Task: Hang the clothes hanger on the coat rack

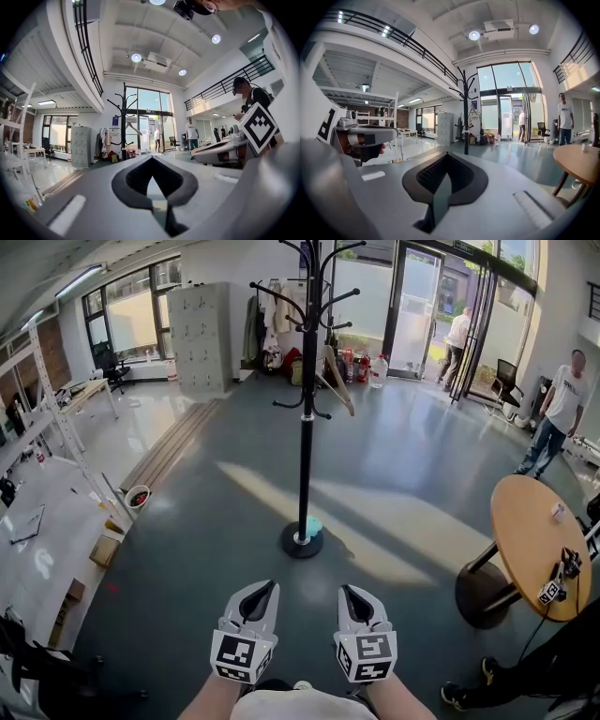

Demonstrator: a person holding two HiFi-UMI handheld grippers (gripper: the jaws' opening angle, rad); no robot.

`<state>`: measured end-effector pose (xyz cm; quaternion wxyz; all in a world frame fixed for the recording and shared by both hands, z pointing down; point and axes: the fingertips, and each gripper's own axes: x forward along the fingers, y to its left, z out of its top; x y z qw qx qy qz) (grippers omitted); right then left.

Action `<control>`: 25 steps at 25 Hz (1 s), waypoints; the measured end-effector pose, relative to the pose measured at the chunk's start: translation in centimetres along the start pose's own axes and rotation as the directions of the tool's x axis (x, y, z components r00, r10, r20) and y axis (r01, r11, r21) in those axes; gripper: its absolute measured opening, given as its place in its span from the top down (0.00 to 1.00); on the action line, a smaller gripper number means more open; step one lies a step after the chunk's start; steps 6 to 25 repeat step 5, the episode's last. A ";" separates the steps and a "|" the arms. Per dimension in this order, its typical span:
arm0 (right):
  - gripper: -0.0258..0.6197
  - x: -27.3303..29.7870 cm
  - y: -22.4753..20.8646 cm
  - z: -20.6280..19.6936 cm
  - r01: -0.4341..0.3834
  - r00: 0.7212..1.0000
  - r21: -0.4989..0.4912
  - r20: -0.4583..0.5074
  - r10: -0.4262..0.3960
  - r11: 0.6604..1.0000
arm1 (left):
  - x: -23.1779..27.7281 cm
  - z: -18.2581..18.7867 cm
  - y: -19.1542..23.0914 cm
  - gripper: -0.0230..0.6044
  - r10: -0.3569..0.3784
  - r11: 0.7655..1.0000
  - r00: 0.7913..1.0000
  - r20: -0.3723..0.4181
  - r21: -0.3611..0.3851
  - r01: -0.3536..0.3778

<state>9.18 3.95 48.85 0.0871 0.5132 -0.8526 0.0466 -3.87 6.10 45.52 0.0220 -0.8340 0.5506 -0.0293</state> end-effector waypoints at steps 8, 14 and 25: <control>0.92 -0.4 0.0 -0.1 0.008 1.000 0.001 -0.004 -0.008 1.000 | -0.3 0.0 -0.2 0.96 -0.007 1.000 1.000 0.006 0.004 0.007; 0.92 -0.4 0.0 -0.1 0.008 1.000 0.001 -0.004 -0.008 1.000 | -0.3 0.0 -0.2 0.96 -0.007 1.000 1.000 0.006 0.004 0.007; 0.92 -0.4 0.0 -0.1 0.008 1.000 0.001 -0.004 -0.008 1.000 | -0.3 0.0 -0.2 0.96 -0.007 1.000 1.000 0.006 0.004 0.007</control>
